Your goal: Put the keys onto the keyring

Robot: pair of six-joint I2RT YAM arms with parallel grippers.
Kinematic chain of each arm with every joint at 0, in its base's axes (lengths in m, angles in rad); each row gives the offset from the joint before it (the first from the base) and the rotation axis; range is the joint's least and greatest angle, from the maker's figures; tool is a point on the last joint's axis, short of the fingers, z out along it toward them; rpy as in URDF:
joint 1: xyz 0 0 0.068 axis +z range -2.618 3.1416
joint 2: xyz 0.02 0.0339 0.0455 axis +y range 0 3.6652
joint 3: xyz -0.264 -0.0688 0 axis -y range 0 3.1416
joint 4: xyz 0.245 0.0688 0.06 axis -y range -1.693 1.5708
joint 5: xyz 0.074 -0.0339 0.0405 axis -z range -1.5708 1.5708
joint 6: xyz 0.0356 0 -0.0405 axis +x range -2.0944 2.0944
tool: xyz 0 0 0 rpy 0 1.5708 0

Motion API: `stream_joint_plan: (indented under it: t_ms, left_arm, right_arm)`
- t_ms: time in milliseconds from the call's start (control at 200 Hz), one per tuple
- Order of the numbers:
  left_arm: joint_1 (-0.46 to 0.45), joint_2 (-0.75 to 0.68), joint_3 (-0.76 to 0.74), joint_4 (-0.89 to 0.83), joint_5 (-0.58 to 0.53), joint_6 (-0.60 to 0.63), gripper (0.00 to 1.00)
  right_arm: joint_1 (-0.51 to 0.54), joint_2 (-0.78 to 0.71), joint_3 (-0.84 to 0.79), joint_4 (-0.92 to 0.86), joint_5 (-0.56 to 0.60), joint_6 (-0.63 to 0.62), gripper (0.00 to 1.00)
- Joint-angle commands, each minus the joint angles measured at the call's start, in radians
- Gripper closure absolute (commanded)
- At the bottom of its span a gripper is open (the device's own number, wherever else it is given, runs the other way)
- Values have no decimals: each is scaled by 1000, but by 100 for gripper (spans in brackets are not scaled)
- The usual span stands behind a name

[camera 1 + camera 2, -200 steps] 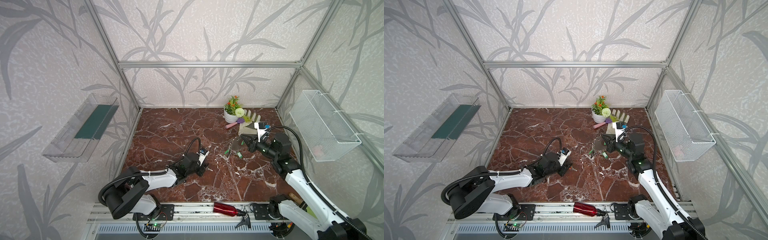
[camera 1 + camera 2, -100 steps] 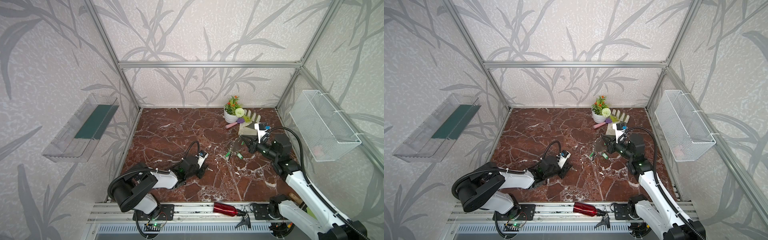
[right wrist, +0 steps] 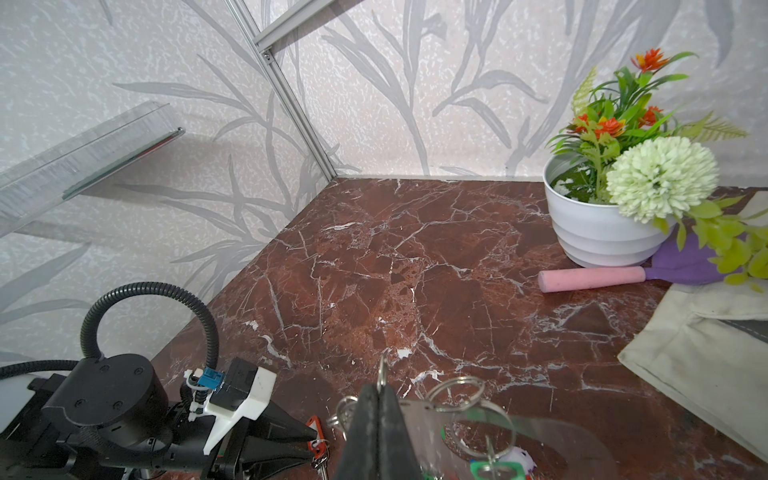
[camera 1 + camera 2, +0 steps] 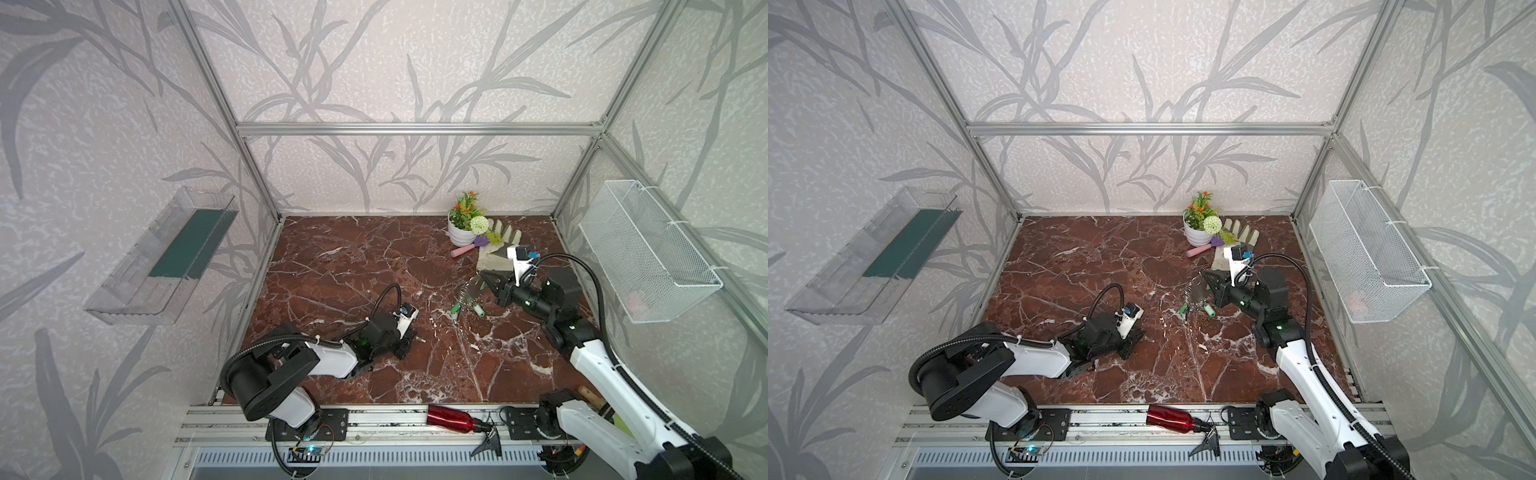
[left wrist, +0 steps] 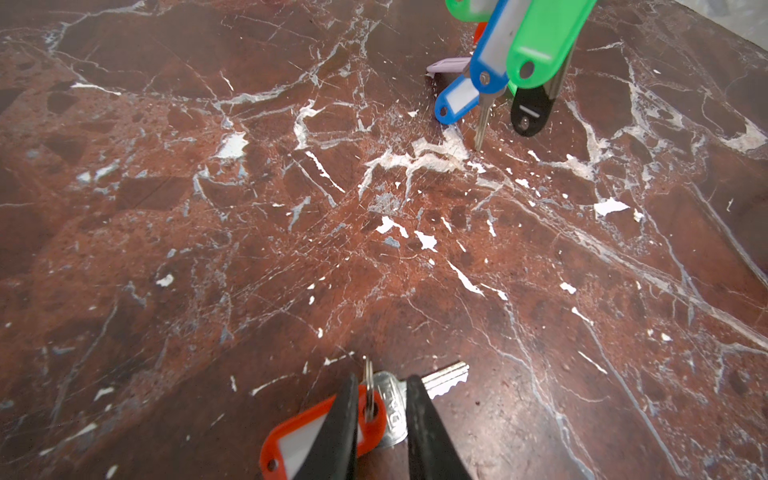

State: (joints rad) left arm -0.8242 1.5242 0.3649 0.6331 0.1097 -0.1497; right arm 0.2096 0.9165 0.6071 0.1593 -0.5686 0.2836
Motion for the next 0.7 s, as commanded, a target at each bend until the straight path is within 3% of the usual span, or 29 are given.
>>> stream_joint_plan:
  t_ms: [0,695]
  left_arm:
    - [-4,16,-7,19,-1,2,78]
    - [-5,34,-21,35,-12,-29,82]
  right_arm:
    - [-3,-16,3,60,-19,-4,100]
    - [-3,-7,-1,72,-26,2,100]
